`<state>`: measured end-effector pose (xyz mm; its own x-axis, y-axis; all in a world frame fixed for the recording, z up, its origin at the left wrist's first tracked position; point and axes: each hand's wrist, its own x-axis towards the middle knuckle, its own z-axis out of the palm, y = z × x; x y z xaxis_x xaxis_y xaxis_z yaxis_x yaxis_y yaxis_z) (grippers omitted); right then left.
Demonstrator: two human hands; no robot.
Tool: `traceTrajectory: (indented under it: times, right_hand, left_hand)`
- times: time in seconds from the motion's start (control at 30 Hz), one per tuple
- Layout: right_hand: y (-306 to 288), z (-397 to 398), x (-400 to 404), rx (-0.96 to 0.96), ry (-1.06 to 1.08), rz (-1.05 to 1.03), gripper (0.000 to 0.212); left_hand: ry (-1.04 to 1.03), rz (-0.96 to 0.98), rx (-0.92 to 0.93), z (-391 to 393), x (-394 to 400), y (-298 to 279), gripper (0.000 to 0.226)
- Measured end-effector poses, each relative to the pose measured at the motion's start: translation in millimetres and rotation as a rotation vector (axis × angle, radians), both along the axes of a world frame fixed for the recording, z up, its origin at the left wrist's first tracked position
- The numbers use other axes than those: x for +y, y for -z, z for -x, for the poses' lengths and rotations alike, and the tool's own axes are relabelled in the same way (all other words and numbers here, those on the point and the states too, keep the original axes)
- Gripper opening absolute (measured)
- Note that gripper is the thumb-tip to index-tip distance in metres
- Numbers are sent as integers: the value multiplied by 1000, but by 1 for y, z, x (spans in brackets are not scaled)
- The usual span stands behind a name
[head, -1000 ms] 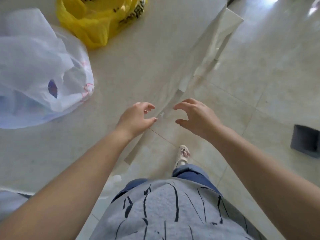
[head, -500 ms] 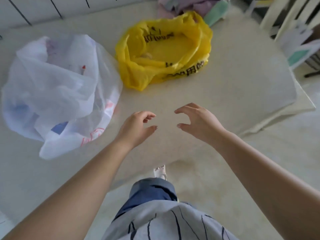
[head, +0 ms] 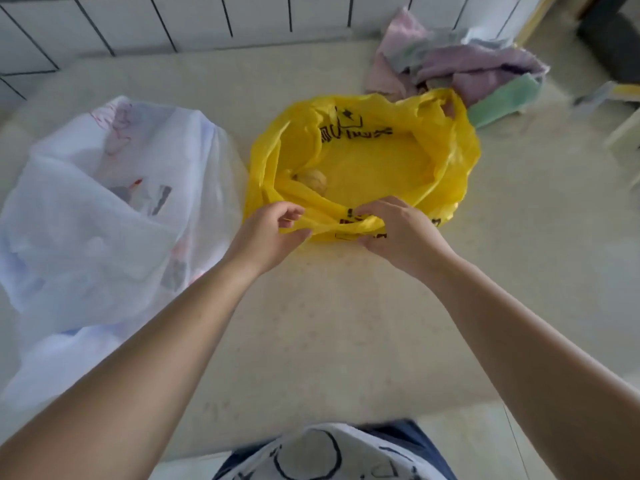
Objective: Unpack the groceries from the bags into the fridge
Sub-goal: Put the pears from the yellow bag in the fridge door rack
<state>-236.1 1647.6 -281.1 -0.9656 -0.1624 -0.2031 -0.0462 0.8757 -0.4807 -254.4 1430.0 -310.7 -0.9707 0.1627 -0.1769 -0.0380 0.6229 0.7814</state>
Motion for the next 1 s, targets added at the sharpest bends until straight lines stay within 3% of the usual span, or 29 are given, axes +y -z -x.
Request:
traceTrajectory:
  times: [0.2, 0.43, 0.57, 0.77, 1.0]
  right_hand:
    - [13, 68, 31, -23, -119, -10, 40]
    - [43, 103, 31, -169, -360, -55, 43]
    - [62, 106, 17, -237, -434, -6, 48]
    - [69, 108, -7, -234, -439, 76, 41]
    - [74, 99, -18, -281, -431, 38, 37]
  left_hand:
    - [-107, 52, 39, 44, 32, 0, 33]
    - [193, 475, 57, 59, 51, 22, 46]
    - [168, 618, 134, 52, 41, 28, 37]
    - [75, 724, 235, 39, 14, 31, 23]
    - [35, 616, 17, 31, -4, 40, 24]
